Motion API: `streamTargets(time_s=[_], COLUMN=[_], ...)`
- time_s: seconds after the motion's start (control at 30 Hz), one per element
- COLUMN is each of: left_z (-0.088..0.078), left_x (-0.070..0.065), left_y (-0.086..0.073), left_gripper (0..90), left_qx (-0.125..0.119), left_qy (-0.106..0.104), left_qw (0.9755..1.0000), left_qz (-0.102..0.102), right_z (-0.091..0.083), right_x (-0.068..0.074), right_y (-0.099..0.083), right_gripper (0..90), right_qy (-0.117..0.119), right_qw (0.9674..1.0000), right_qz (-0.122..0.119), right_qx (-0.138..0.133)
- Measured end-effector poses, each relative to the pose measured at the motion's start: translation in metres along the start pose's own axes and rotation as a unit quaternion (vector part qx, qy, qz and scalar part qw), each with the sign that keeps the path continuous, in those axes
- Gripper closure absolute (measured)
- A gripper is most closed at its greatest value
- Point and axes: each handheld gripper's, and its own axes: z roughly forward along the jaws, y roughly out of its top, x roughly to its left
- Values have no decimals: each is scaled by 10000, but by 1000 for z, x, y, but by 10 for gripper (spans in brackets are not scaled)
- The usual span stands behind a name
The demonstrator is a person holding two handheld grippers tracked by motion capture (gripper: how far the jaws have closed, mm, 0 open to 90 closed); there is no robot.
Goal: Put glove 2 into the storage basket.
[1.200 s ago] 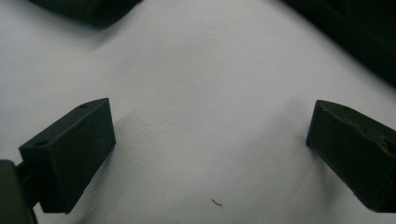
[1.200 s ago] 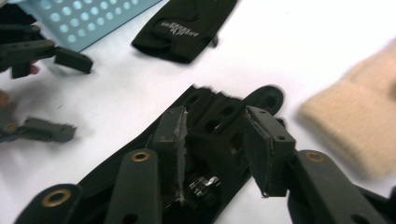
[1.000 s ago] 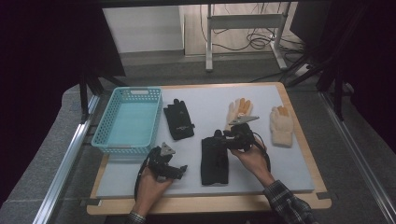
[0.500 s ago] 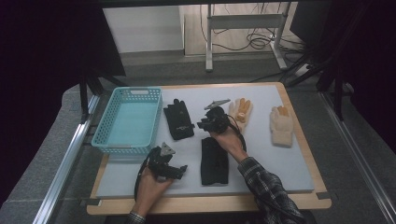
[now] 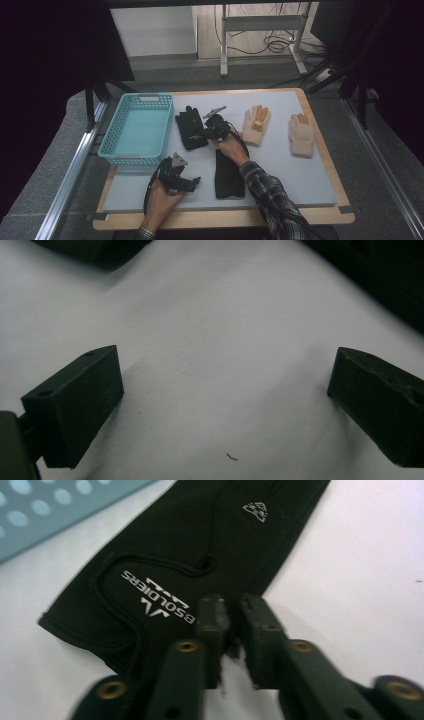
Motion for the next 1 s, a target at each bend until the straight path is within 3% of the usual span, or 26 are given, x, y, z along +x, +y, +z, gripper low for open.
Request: streamTargets(time_s=[0.1,0.23,0.33,0.4,0.47,0.57,0.6,0.67,0.73,0.83,0.87,0.9,1.0], left_z=[0,0,0,0,0,0,0,0,0,0,0,0,0], left_x=[0,0,0,0,0,0,0,0,0,0,0,0,0], left_y=[0,0,0,0,0,0,0,0,0,0,0,0,0], left_gripper=[19,18,18,19,18,18,18,18,18,19,19,19,19], left_qx=[-1,0,1,1,2,1,3,4,24,23,22,22,22], left_qy=[1,2,2,4,-1,-3,-2,-2,-3,-3,-1,-1,-1], left_qw=[10000,10000,10000,10000,10000,10000,10000,10000,10000,10000,10000,10000,10000], left_qz=[1,-3,-4,0,-3,-8,-6,-6,18,19,22,22,23], right_z=[-2,-9,-14,-10,-6,0,8,12,24,30,33,33,32], right_x=[0,14,20,20,18,15,12,12,14,16,12,12,12], right_y=[0,-2,-1,6,11,15,18,19,23,24,26,26,28], right_gripper=[838,839,814,646,573,494,411,386,327,328,422,422,701], right_qy=[114,448,541,209,90,3,-9,-18,-53,-138,111,111,275], right_qw=[9998,9986,9984,9994,9995,9994,9994,9995,9994,9993,9999,9999,9995], right_qz=[122,-125,-176,-223,-255,-194,-129,-112,-223,-339,-26,-26,175], right_qx=[77,249,74,-138,-189,-287,-312,-305,-264,-114,-37,-37,47])
